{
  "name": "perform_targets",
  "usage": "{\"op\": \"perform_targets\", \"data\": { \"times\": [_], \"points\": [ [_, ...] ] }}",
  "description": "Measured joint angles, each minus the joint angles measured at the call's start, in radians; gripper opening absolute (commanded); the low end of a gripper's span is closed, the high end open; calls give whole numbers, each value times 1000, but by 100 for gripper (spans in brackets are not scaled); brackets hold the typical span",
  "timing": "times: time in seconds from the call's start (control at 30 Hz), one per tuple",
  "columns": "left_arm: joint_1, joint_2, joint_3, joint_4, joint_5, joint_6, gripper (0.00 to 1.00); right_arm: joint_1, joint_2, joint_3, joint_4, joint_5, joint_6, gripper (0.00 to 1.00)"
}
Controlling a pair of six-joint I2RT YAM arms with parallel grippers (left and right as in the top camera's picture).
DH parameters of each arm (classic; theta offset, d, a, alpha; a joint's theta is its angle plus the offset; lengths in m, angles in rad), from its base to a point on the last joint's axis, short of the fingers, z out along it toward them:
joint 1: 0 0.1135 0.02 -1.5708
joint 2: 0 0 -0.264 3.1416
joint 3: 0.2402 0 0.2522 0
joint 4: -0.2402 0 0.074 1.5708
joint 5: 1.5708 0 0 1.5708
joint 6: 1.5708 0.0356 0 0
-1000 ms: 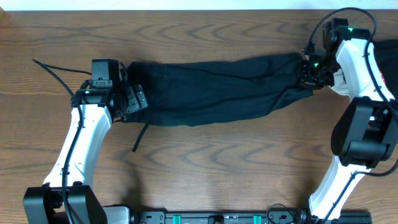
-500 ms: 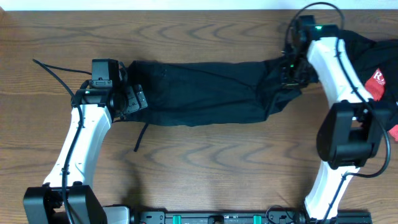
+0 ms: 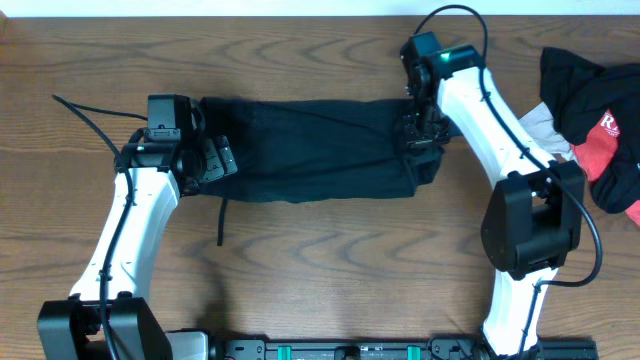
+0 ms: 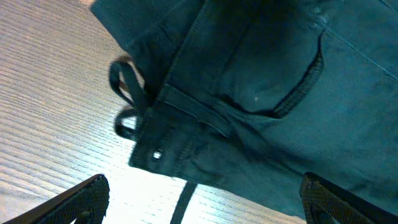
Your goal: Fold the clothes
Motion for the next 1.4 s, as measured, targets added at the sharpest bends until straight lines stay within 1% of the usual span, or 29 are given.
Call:
{"op": "perform_targets", "data": {
  "times": [0.03,0.17,0.33,0.73,0.8,0.9,1.03,1.13,1.27,1.3,1.4],
  "points": [
    [0,0,0,0,0,0,98,9,0,0,0,0,8,15],
    [0,0,0,0,0,0,98,32,0,0,14,-5,27,17],
    [0,0,0,0,0,0,98,82,0,0,49,-5,46,13],
    [0,0,0,-1,0,0,98,219,1,0,124,-20,93,16],
    [0,0,0,-1,0,0,98,238,6,0,132,-21,101,19],
    [0,0,0,-1,0,0,98,267,39,8,144,-21,109,19],
    [0,0,0,-1,0,0,98,291,79,13,164,-27,118,16],
    [0,0,0,-1,0,0,98,302,89,13,177,-28,127,19],
    [0,0,0,-1,0,0,98,302,90,13,203,-32,135,20],
    [0,0,0,-1,0,0,98,302,91,13,211,-32,135,22],
    [0,0,0,-1,0,0,98,303,92,13,242,-38,148,46]
  ]
}}
